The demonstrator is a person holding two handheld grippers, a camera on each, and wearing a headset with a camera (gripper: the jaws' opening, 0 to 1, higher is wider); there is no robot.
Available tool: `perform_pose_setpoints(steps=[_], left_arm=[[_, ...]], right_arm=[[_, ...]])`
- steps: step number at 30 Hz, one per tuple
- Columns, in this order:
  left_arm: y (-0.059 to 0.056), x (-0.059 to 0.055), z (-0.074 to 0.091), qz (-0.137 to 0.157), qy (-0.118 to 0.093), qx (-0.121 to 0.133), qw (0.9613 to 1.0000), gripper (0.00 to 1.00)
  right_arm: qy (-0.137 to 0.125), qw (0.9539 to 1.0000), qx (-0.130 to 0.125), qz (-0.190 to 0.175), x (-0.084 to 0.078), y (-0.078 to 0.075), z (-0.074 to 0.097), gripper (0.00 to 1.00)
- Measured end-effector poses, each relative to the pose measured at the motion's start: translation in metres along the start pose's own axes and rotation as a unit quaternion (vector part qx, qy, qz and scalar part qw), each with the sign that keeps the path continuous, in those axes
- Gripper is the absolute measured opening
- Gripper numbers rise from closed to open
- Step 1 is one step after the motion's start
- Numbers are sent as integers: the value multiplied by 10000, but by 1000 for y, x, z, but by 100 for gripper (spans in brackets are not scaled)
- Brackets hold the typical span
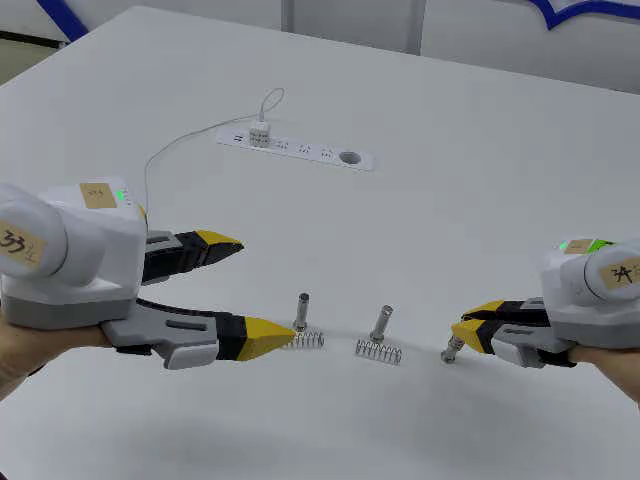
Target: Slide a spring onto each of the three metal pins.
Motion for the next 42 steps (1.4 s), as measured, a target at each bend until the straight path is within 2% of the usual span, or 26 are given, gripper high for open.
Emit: perform_pose_setpoints(steps=[12,26,31,35,38,42], left_arm=[[-2,0,-1,17,5,-45,10000,69],[-3,-3,-1,81,39,-63,9999,68],[-4,-3,-1,90,26,-61,9999,68],[-5,-4,-1,57,53,-89,9999,68],[-5,-7,-1,80,73,-88,9999,68],[-6,-9,1,73,96,-120,9999,69]], right_arm=[[89,9999,-51,61,-5,0,-12,11],[109,9999,-106,44,-7,0,-16,11],[120,9998,-107,65,-7,0,-16,11],[133,9995,-210,212,-6,-1,-14,12],[91,9994,-210,246,-5,1,-9,16],[20,9991,-264,326,0,1,-1,16]])
Point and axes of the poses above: the centre of the closed fingertips' face, and the gripper's own axes: z roughly backward along the fingers, y roughly to its left, x roughly out of its top, the point moved 7 cm from there along z, roughly backward along the fingers, and after that the axes turned 11 degrees about y, right-handed, at the moved point
